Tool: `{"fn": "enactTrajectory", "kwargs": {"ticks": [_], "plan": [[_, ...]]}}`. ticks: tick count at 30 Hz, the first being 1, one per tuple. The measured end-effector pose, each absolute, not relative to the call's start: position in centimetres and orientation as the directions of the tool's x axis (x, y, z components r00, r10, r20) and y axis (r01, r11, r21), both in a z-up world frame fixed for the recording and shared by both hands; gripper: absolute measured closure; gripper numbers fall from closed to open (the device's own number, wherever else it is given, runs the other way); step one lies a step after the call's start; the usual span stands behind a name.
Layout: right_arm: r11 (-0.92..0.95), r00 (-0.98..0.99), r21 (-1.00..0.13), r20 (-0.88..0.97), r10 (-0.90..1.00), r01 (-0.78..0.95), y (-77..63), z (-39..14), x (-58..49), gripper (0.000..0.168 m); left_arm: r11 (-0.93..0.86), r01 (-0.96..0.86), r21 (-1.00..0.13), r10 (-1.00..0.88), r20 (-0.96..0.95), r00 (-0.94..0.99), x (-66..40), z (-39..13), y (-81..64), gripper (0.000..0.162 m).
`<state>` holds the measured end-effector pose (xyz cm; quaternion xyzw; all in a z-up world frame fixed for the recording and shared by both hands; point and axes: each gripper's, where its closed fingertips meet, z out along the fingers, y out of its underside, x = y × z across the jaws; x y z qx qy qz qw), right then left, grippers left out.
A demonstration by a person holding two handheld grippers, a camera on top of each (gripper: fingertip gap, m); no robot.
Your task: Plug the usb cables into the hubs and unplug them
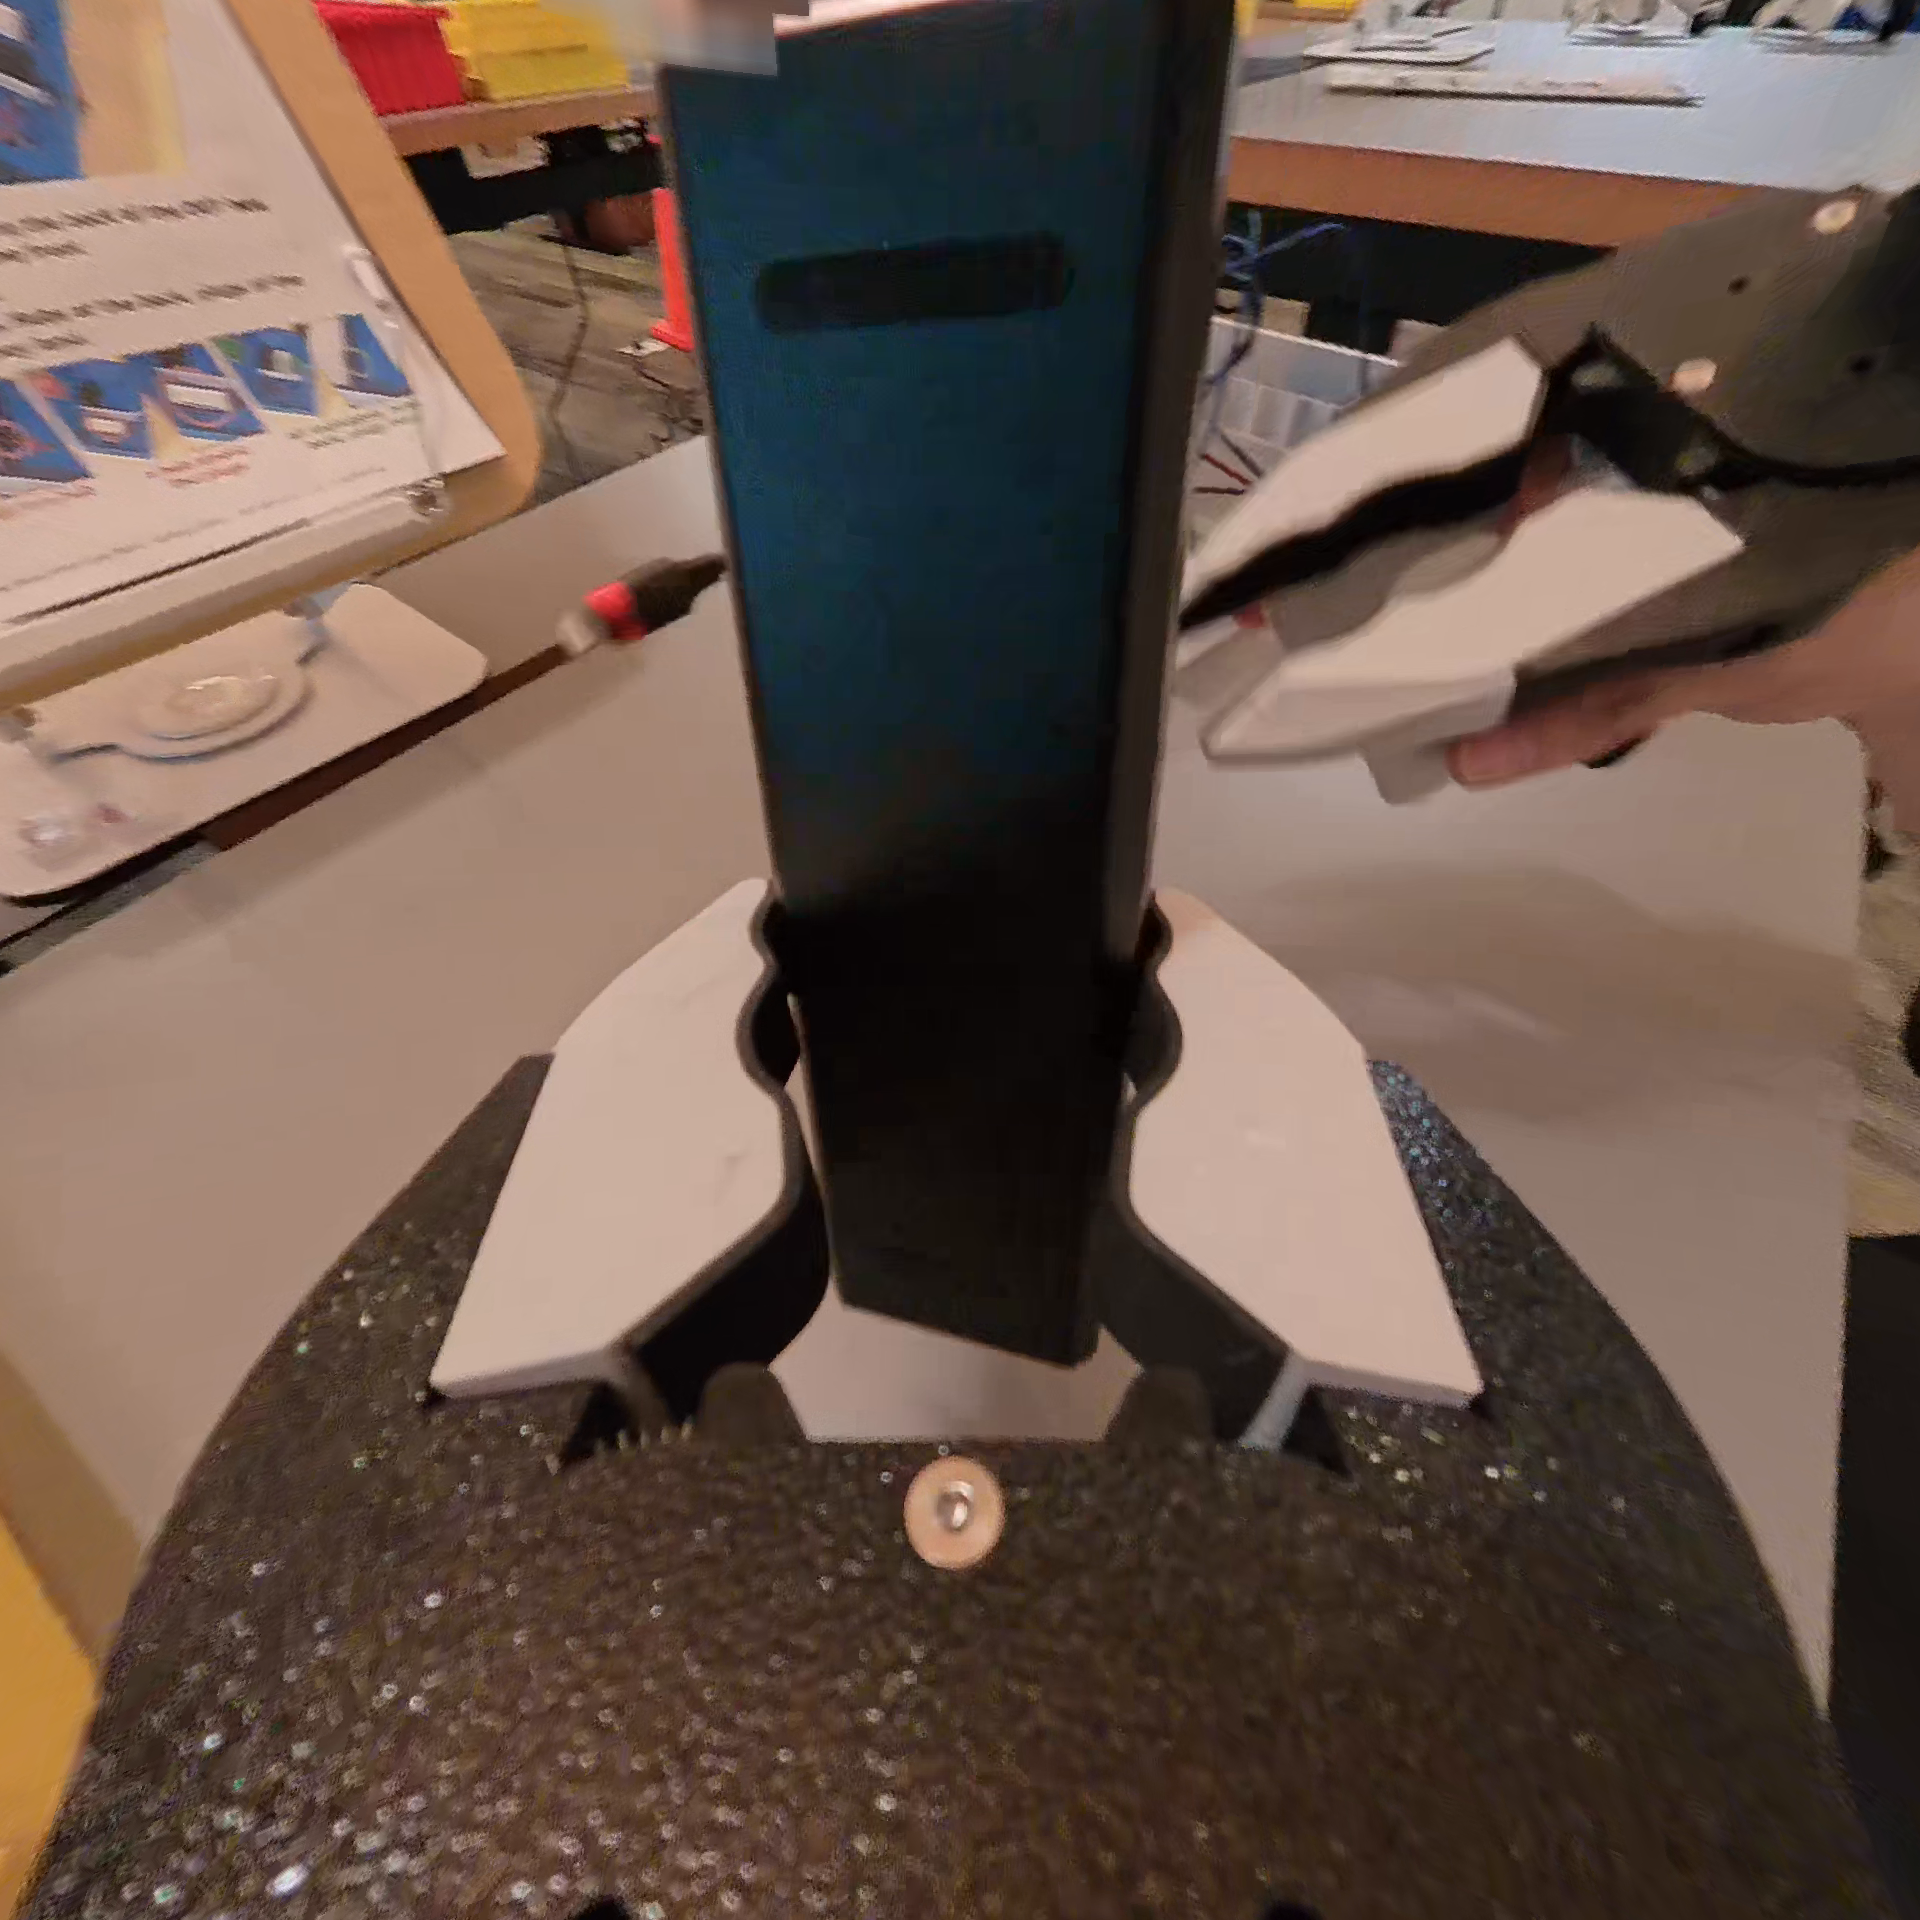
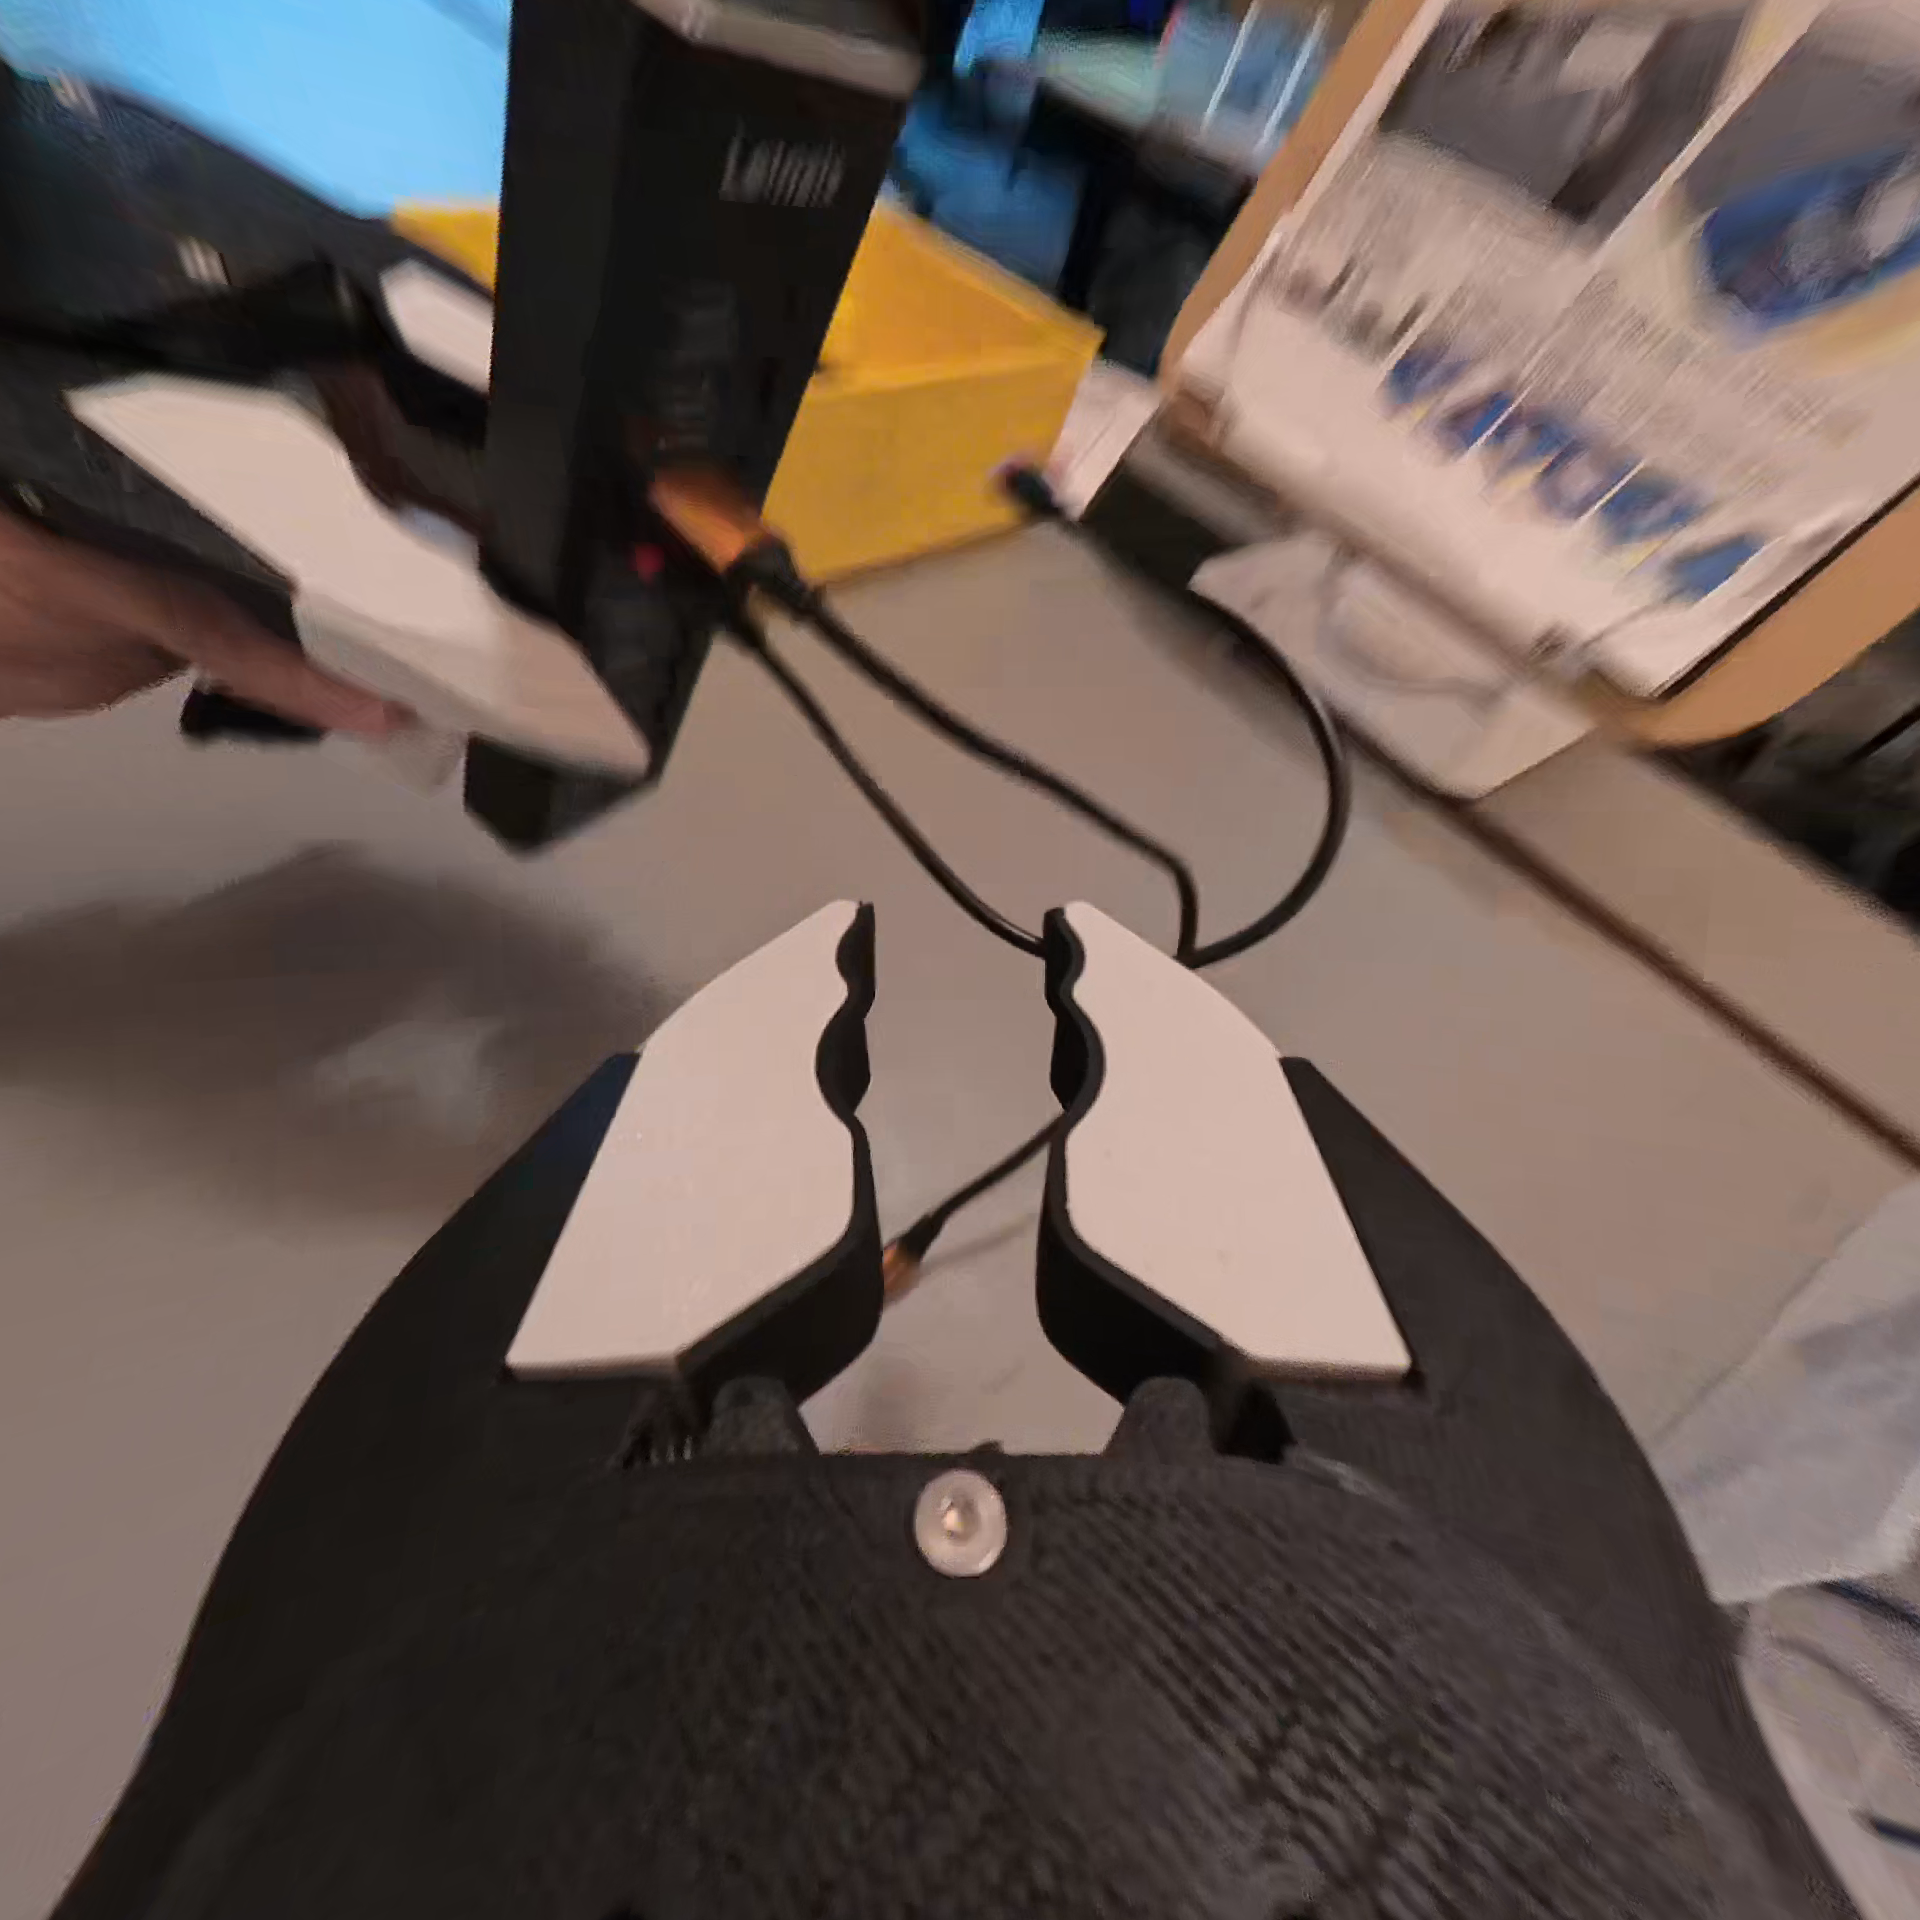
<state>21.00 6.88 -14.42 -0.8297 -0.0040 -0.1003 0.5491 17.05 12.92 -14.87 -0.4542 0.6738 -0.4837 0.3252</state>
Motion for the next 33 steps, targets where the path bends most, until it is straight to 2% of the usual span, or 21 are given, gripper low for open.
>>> {"fn": "enactTrajectory", "kwargs": {"ticks": [2, 4, 7, 9, 12, 16, 19, 21, 26, 29, 31, 33], "plan": [[-0.499, 0.995, -0.862, 0.104, -0.004, 0.088, 6.7, -16.7, 19.9, 0.137, 0.101, -0.285, -0.953, -0.943, 0.000, -0.333, 17.1, -14.4, 13.8, 0.101], [-0.491, 0.992, -0.862, 0.120, 0.039, 0.124, 7.0, -16.8, 19.1, 0.136, 0.068, -0.263, -0.962, -0.944, 0.024, -0.329, 17.1, -14.1, 14.0, 0.101], [-0.297, 0.984, -0.939, 0.180, 0.005, 0.174, 7.9, -12.9, 18.3, 0.134, 0.022, -0.221, -0.975, -0.929, 0.062, -0.365, 17.2, -13.8, 13.5, 0.101], [-0.150, 0.988, -0.978, 0.151, -0.033, 0.144, 7.8, -10.1, 18.1, 0.139, 0.006, -0.188, -0.982, -0.917, 0.070, -0.392, 17.1, -13.5, 13.2, 0.101], [-0.053, 0.984, -0.988, 0.148, -0.097, 0.143, 7.1, -8.3, 19.1, 0.146, -0.022, -0.145, -0.989, -0.879, 0.088, -0.469, 16.8, -12.9, 12.1, 0.101], [-0.093, 0.979, -0.977, 0.183, 0.087, 0.191, 6.9, -9.2, 17.0, 0.139, 0.012, -0.049, -0.999, -0.818, 0.018, -0.575, 16.0, -12.2, 10.3, 0.101], [-0.068, 0.964, -0.976, 0.194, 0.180, 0.209, 7.0, -9.4, 15.4, 0.142, 0.042, -0.008, -0.999, -0.779, -0.028, -0.627, 15.7, -12.3, 9.0, 0.101], [-0.028, 0.962, -0.978, 0.200, 0.186, 0.209, 7.1, -8.9, 15.0, 0.150, 0.034, -0.005, -0.999, -0.764, -0.023, -0.644, 15.7, -12.5, 8.5, 0.101], [0.033, 0.965, -0.987, 0.162, 0.205, 0.159, 7.3, -8.0, 14.4, 0.152, -0.087, -0.006, -0.996, -0.714, 0.067, -0.697, 15.5, -12.7, 8.1, 0.101], [0.032, 0.969, -0.990, 0.144, 0.203, 0.140, 7.4, -8.0, 14.4, 0.167, -0.142, -0.002, -0.990, -0.686, 0.100, -0.721, 15.4, -12.7, 7.8, 0.100], [0.016, 0.967, -0.988, 0.155, 0.201, 0.155, 7.3, -8.2, 14.6, 0.167, -0.143, -0.005, -0.990, -0.687, 0.103, -0.719, 15.5, -13.0, 7.7, 0.100], [-0.012, 0.964, -0.981, 0.187, 0.187, 0.193, 7.3, -8.6, 14.7, 0.158, -0.131, -0.008, -0.991, -0.698, 0.098, -0.709, 15.7, -13.4, 7.7, 0.100]]}}
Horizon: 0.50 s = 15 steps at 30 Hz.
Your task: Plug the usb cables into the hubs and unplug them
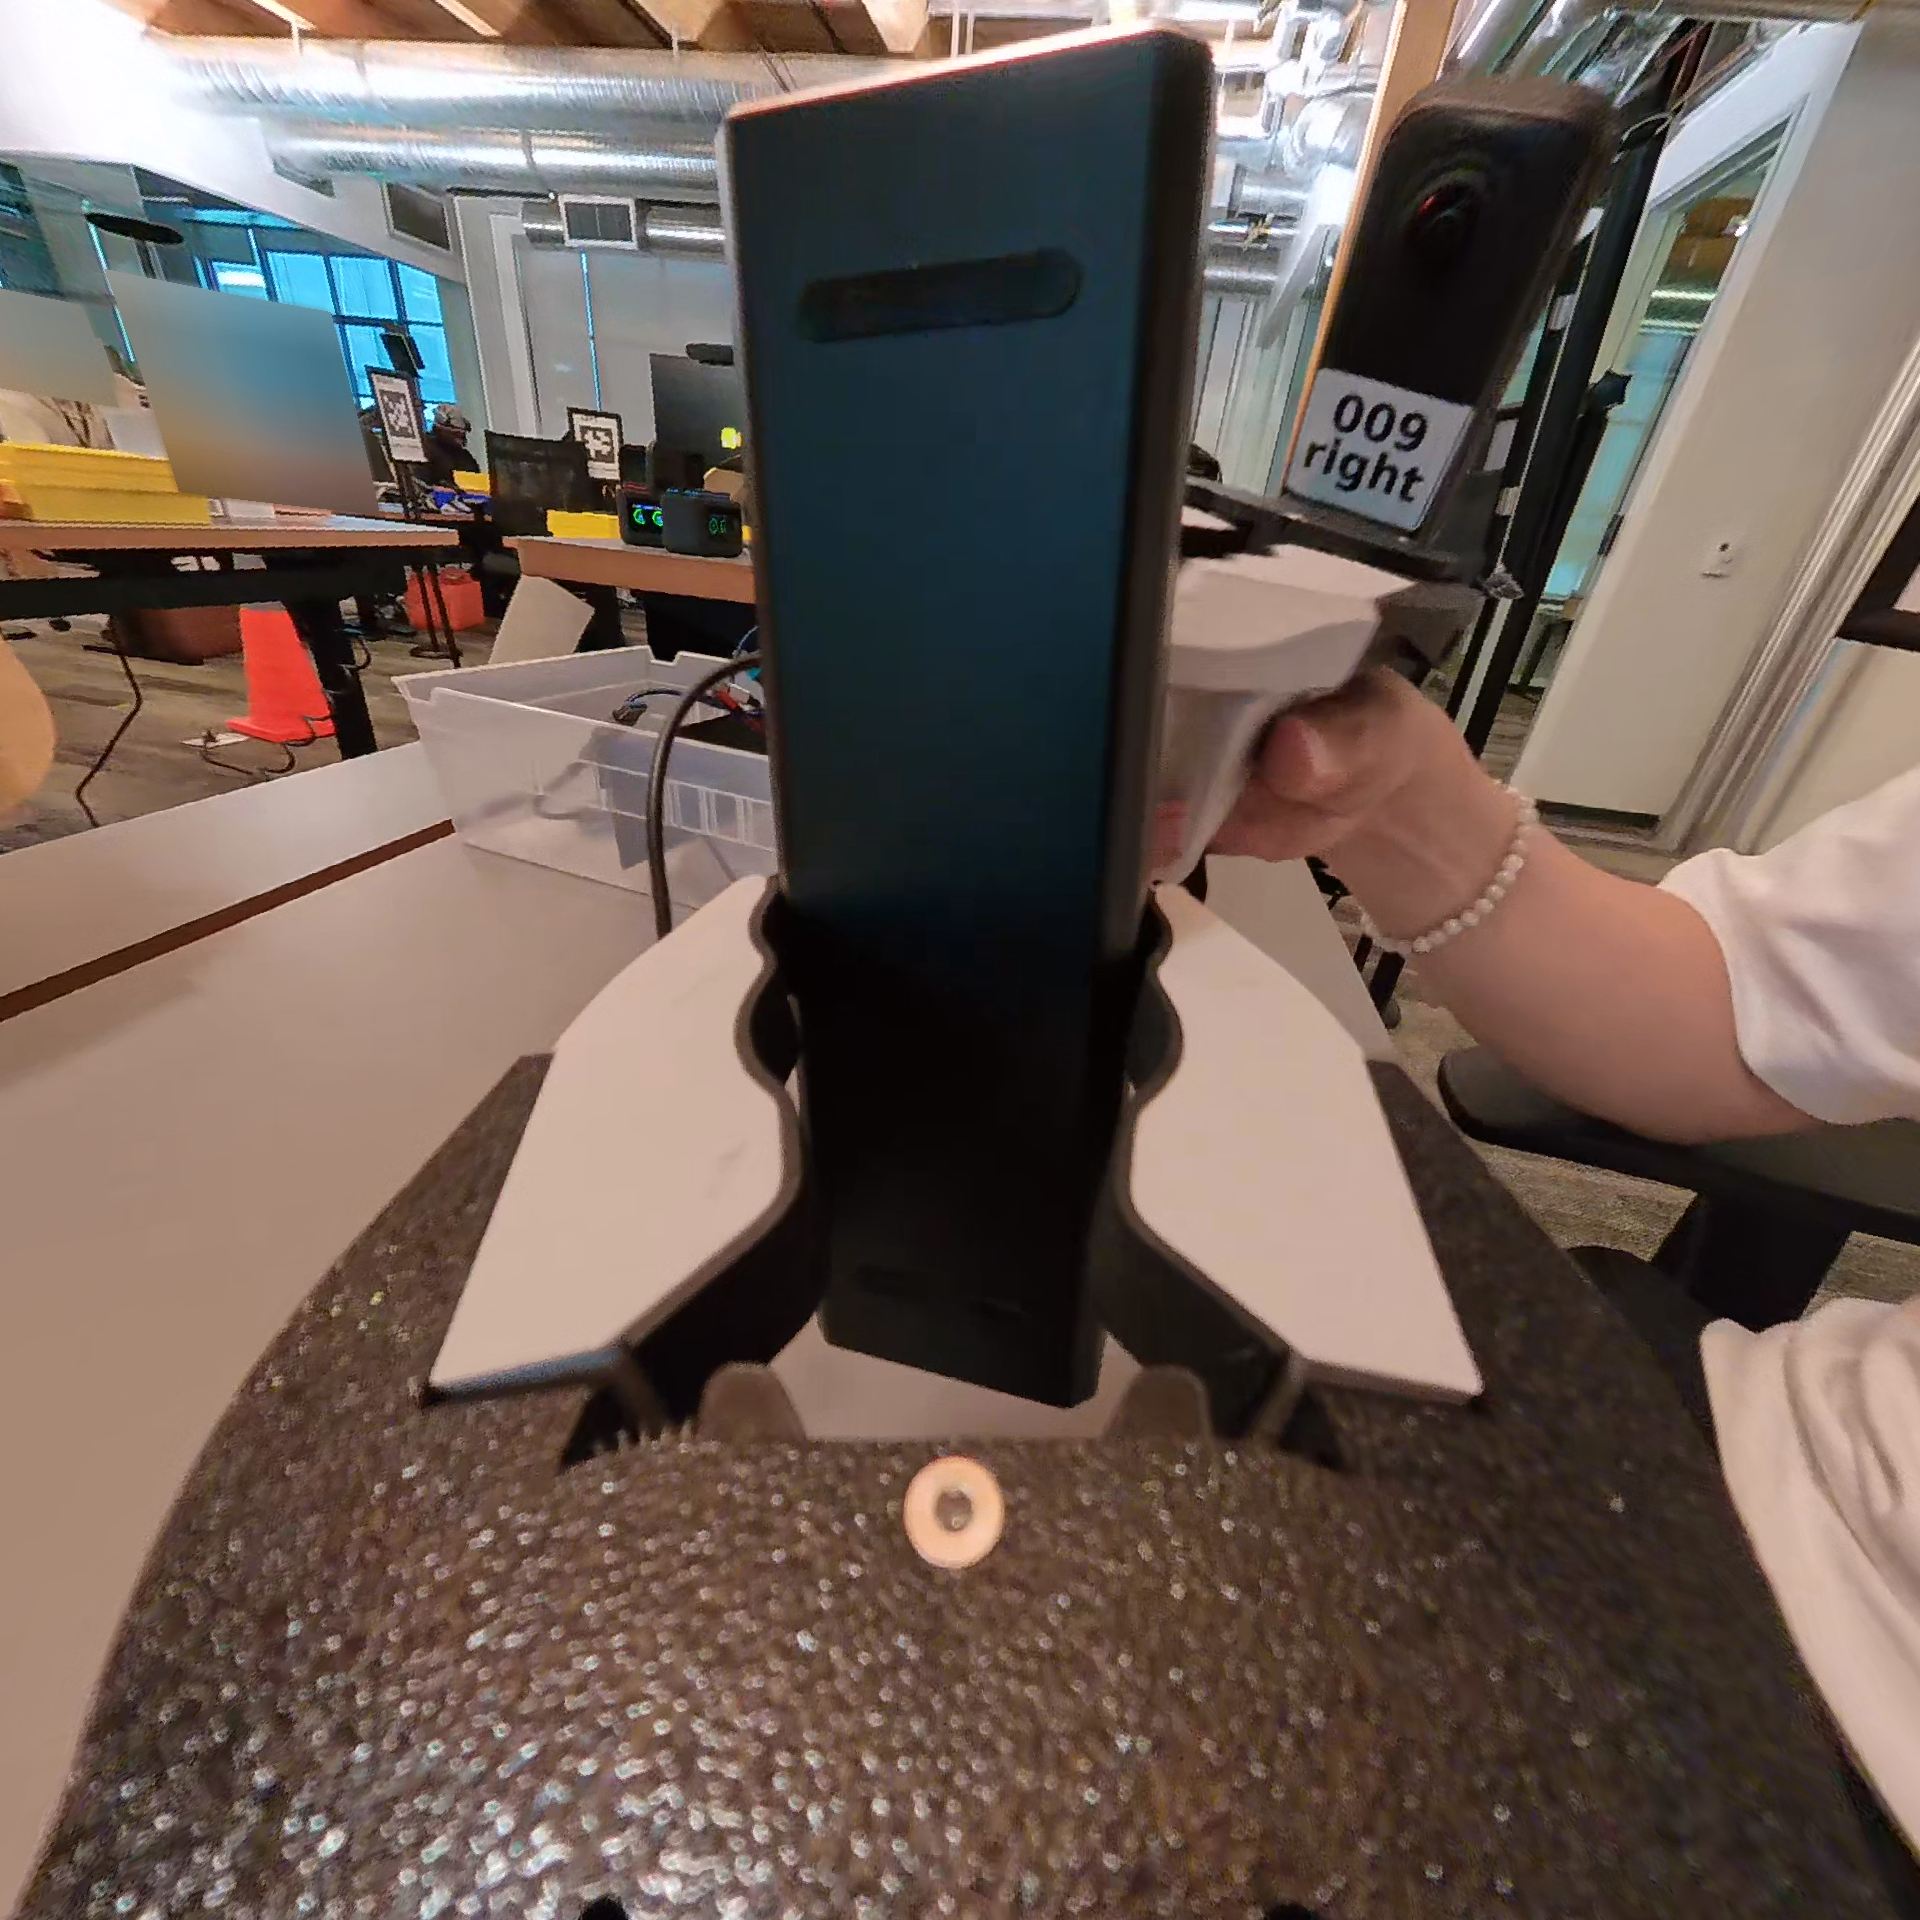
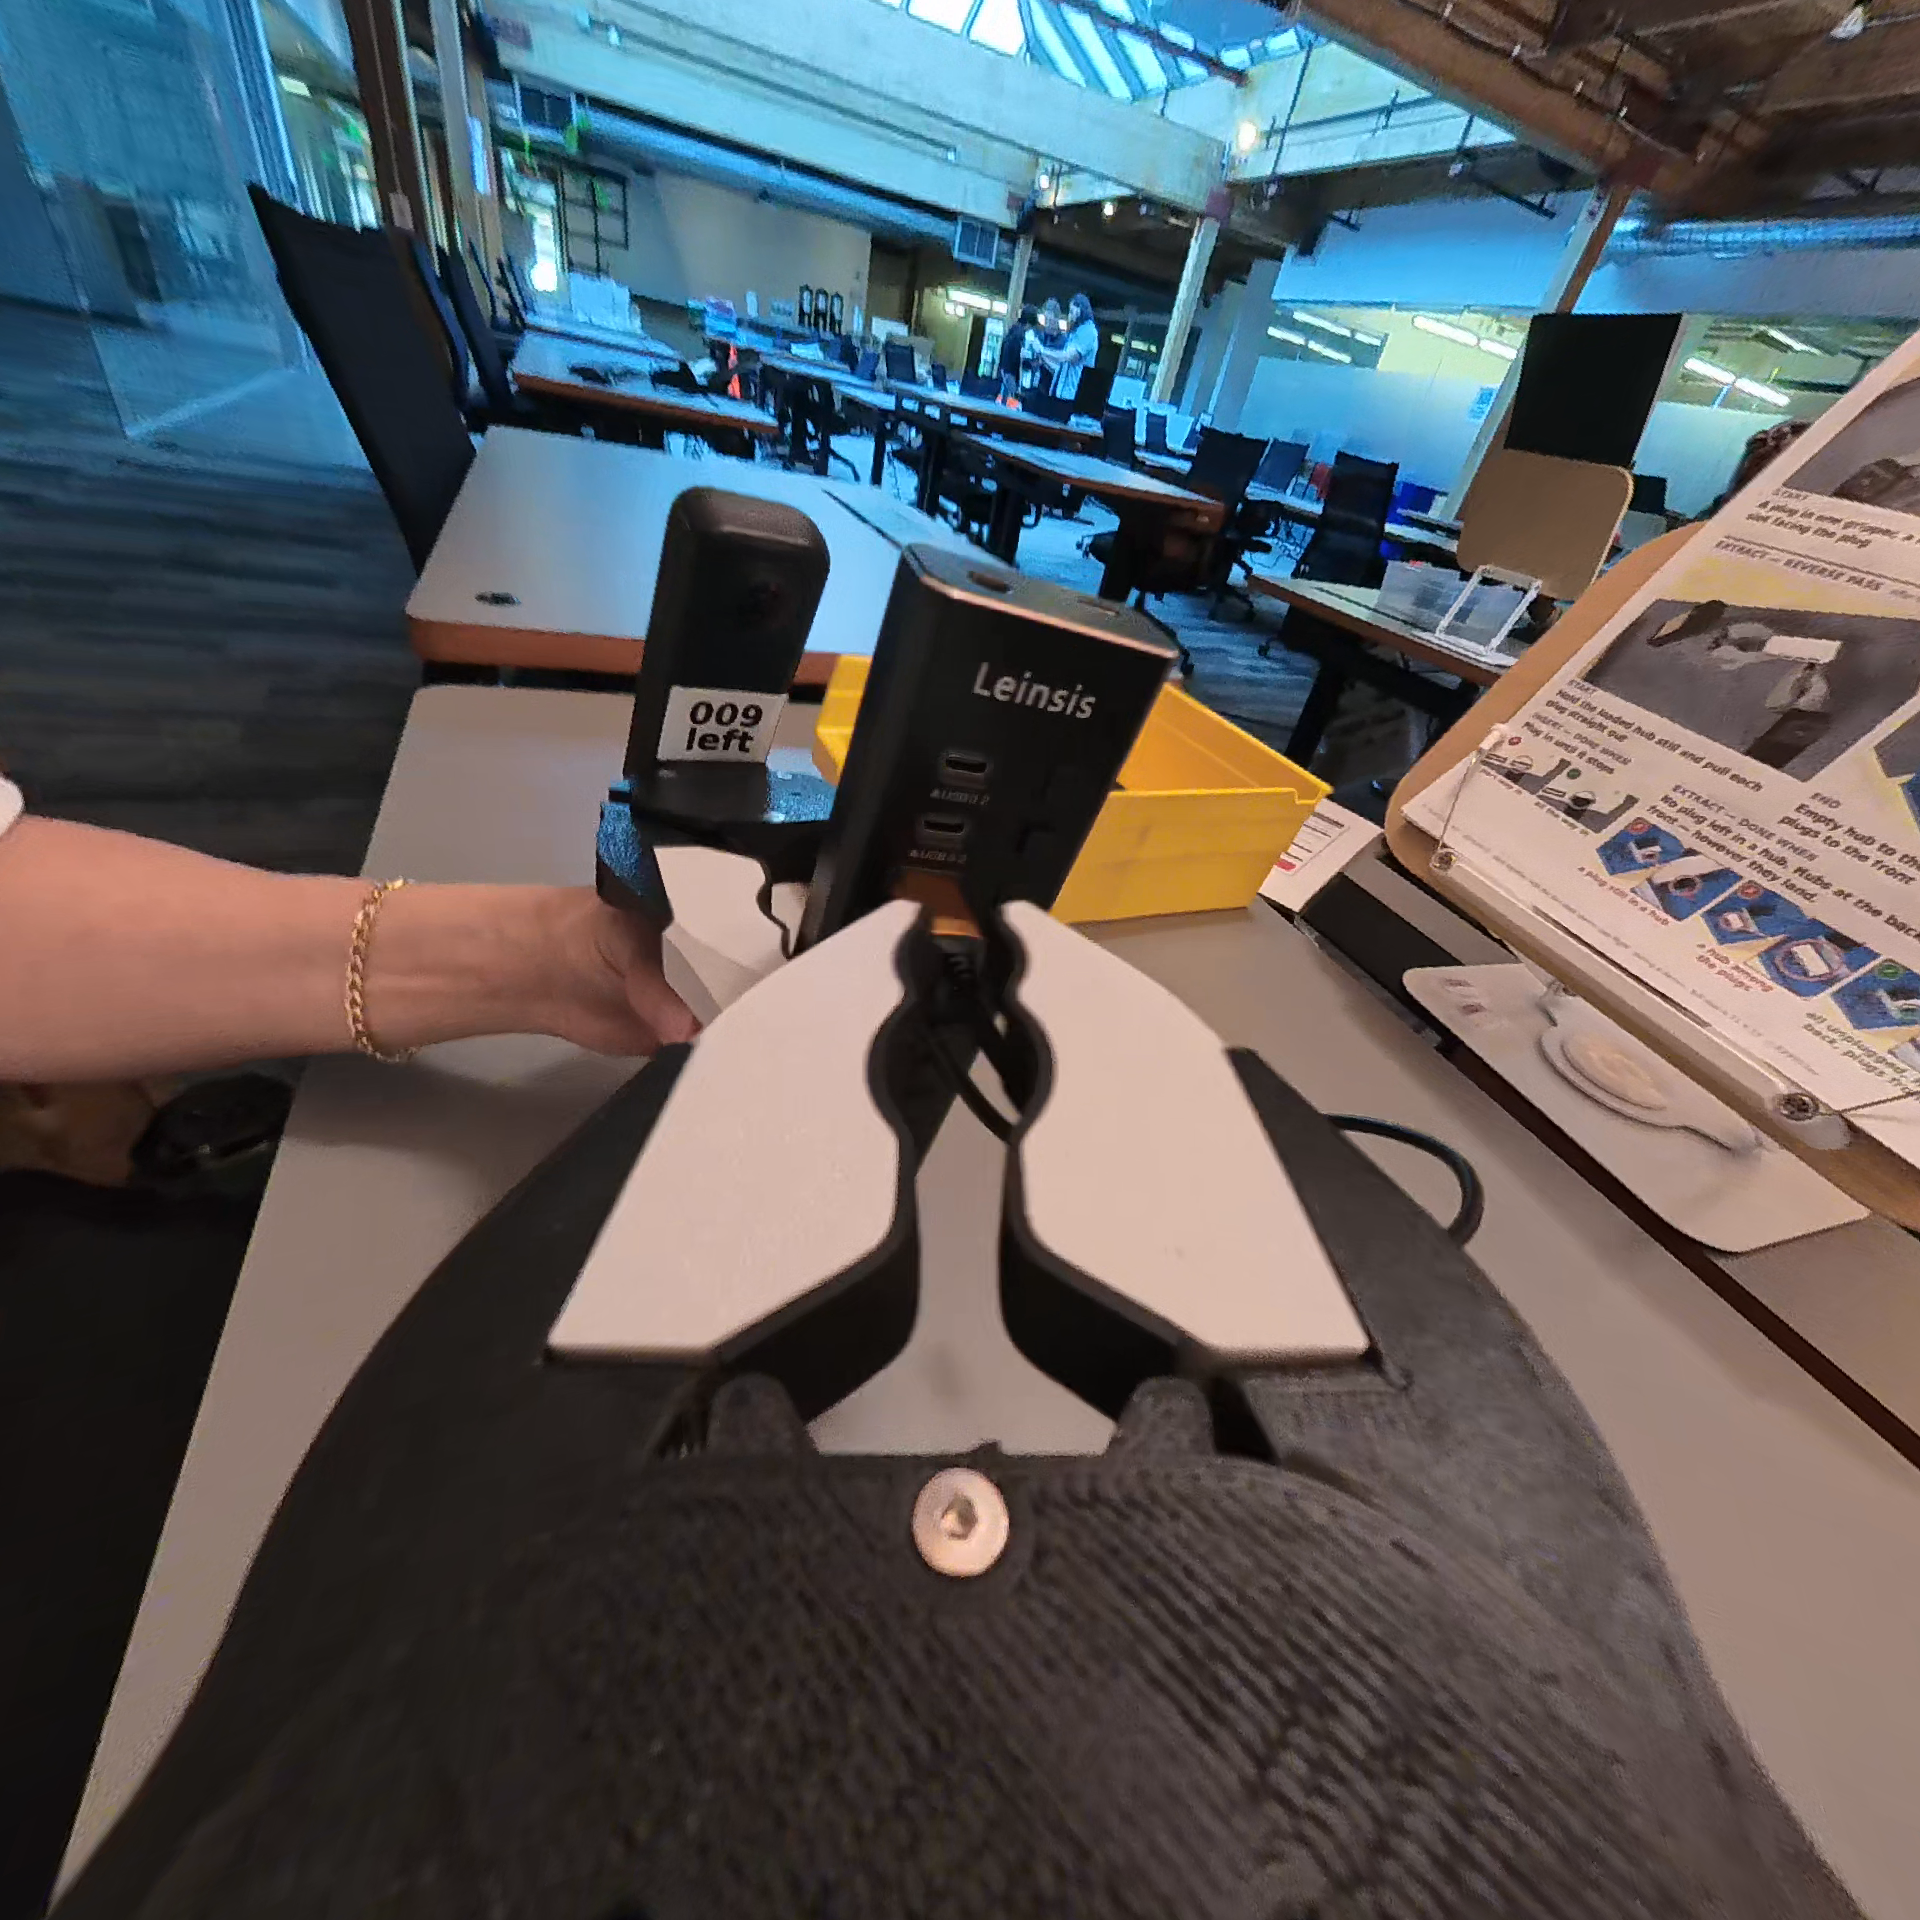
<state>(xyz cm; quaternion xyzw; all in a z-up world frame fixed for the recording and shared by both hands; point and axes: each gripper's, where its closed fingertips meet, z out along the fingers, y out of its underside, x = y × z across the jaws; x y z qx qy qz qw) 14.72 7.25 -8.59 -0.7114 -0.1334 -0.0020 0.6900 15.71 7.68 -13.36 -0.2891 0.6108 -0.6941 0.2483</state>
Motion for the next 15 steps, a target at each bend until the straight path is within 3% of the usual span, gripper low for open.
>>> {"fn": "enactTrajectory", "kwargs": {"ticks": [2, 4, 7, 15], "plan": [[-0.083, 0.955, -0.969, 0.213, 0.204, 0.234, 7.17, -9.41, 14.47, 0.135, -0.124, 0.001, -0.992, -0.709, 0.088, -0.699, 15.80, -13.46, 7.84, 0.101], [-0.115, 0.950, -0.949, 0.275, 0.146, 0.293, 7.29, -9.53, 15.08, 0.129, -0.123, 0.009, -0.992, -0.715, 0.082, -0.694, 15.82, -13.42, 8.00, 0.101], [-0.117, 0.950, -0.949, 0.275, 0.149, 0.293, 7.52, -9.81, 14.93, 0.143, -0.124, 0.035, -0.992, -0.709, 0.064, -0.703, 15.59, -13.21, 7.89, 0.101], [-0.093, 0.965, -0.989, 0.093, 0.247, 0.119, 7.30, -9.74, 14.33, 0.155, -0.121, 0.072, -0.990, -0.699, 0.034, -0.714, 15.20, -13.11, 8.08, 0.101]]}}
